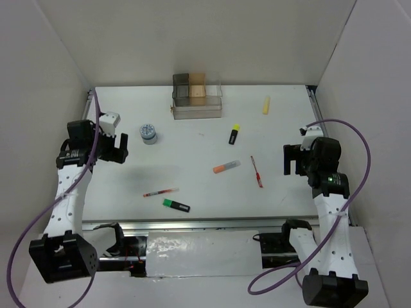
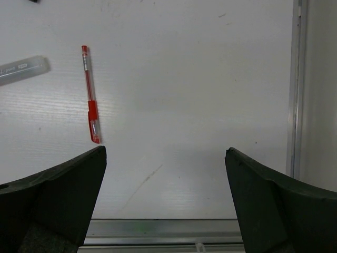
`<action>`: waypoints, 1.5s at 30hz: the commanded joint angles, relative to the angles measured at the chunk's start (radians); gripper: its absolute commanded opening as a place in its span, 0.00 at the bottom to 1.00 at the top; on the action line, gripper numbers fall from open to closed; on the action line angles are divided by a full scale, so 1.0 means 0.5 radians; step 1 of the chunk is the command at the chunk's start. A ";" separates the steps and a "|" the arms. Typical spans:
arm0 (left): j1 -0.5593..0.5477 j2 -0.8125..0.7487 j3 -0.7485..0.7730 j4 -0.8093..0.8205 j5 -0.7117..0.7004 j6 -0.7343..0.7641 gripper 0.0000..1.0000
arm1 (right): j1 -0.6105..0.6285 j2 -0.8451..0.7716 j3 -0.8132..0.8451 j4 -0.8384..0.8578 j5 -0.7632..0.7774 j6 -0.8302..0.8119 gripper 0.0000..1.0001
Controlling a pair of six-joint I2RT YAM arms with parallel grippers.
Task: Sort the stationery into containers
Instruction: Pick up the stationery from the center of the board.
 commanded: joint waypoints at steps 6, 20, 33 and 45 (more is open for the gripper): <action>-0.142 0.301 -0.004 0.276 -0.043 -0.124 0.99 | -0.015 0.053 -0.008 0.051 -0.036 -0.023 1.00; -0.373 0.905 -0.004 0.871 -0.285 -0.360 0.98 | -0.015 0.200 0.035 0.051 -0.086 -0.056 1.00; -0.498 1.341 0.198 1.289 -0.331 -0.495 0.99 | -0.012 0.314 0.035 0.078 -0.107 -0.066 1.00; -0.517 1.529 0.377 1.317 -0.396 -0.495 0.96 | -0.012 0.378 0.032 0.118 -0.125 -0.056 1.00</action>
